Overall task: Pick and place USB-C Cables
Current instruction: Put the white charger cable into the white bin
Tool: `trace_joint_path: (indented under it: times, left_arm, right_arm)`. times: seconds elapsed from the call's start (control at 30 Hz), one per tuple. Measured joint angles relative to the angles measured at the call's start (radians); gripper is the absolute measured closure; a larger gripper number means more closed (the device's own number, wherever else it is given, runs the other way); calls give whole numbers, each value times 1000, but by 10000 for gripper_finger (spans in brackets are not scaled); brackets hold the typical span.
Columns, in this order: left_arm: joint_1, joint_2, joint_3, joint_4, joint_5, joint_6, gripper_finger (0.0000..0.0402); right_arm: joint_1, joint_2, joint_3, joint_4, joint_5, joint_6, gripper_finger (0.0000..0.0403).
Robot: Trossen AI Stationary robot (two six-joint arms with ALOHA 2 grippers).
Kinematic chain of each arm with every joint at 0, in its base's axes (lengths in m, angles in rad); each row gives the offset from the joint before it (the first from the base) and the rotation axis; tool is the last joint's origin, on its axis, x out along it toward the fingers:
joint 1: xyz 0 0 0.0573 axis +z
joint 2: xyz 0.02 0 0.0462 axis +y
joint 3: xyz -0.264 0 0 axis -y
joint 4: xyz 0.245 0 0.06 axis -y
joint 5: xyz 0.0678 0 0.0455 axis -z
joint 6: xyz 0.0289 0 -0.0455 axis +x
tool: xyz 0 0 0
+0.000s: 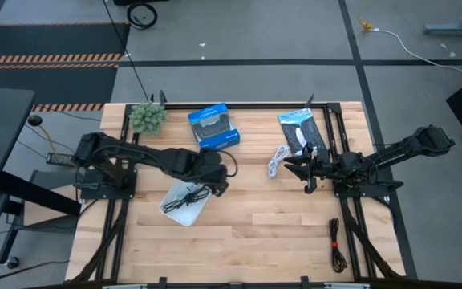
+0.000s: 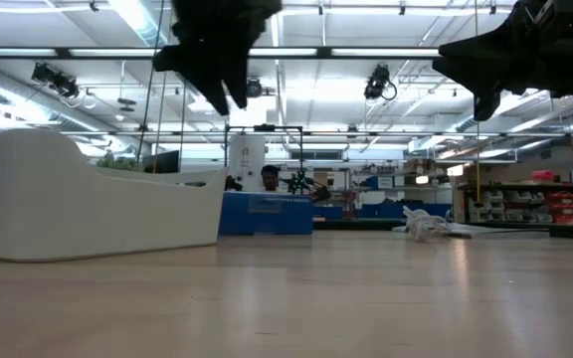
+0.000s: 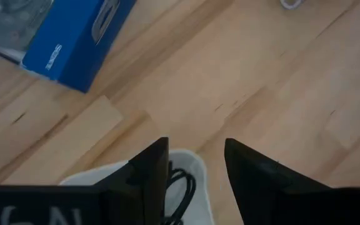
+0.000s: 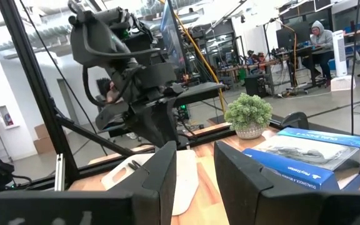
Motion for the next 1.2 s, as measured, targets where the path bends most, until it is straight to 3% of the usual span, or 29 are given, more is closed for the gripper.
trace_joint_path:
  times: [0.33,0.7,1.2]
  left_arm:
    - [100,246,269,-4,33,175,235]
    - [174,490,413,292,49,394,231]
    - [181,643,420,691,45,495,99]
  right_arm:
    - [0,0,0,0,0,0,289]
    - [0,0,0,0,0,0,289]
    - [0,2,0,2,0,0,289]
